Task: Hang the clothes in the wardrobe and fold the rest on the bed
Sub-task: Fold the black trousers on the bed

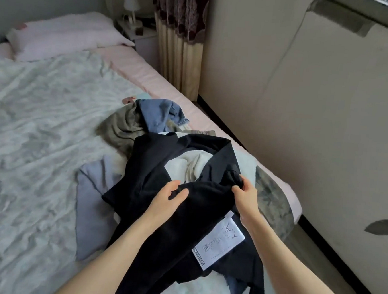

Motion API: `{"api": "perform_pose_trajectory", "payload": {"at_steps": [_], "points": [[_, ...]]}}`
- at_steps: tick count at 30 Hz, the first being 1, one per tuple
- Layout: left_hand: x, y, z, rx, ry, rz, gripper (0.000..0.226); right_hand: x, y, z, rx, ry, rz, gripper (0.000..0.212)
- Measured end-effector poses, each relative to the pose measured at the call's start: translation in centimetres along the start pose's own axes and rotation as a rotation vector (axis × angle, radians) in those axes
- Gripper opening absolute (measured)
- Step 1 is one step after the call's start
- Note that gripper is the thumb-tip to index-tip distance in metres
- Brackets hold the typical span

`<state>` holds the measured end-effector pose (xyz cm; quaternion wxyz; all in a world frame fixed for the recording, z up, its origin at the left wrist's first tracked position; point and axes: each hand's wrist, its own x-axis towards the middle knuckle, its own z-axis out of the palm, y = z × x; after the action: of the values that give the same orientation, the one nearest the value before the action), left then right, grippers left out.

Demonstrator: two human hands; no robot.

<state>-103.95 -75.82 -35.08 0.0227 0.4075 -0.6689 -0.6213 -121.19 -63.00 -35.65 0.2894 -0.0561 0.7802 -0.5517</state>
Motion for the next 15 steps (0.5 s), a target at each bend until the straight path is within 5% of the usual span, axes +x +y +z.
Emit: {"api": "perform_pose_trajectory", "payload": {"at_steps": [4,7,10,15], "points": [[-1.5,2.9,-2.4,-0.320,-0.130,-0.092,0.049,-5.3,-1.7,0.8,-0.094,-0.198,-0.271,0.050],[-3.8,3.6,-4.5,-0.526,-0.247,-0.210,0.067,-10.5,-2.0,2.4,-0.218,-0.374,-0.427,0.050],[-8.1,3.0,-6.3,-0.292,-0.296,-0.202,0.038,-16.3,0.0,4.2,-0.364,-0.453,-0.548,0.044],[-14.2,-0.2,-8.3,-0.298,-0.024,-0.075,0.014,-25.6,2.1,8.2,-0.224,-0.473,-0.450,0.030]]}}
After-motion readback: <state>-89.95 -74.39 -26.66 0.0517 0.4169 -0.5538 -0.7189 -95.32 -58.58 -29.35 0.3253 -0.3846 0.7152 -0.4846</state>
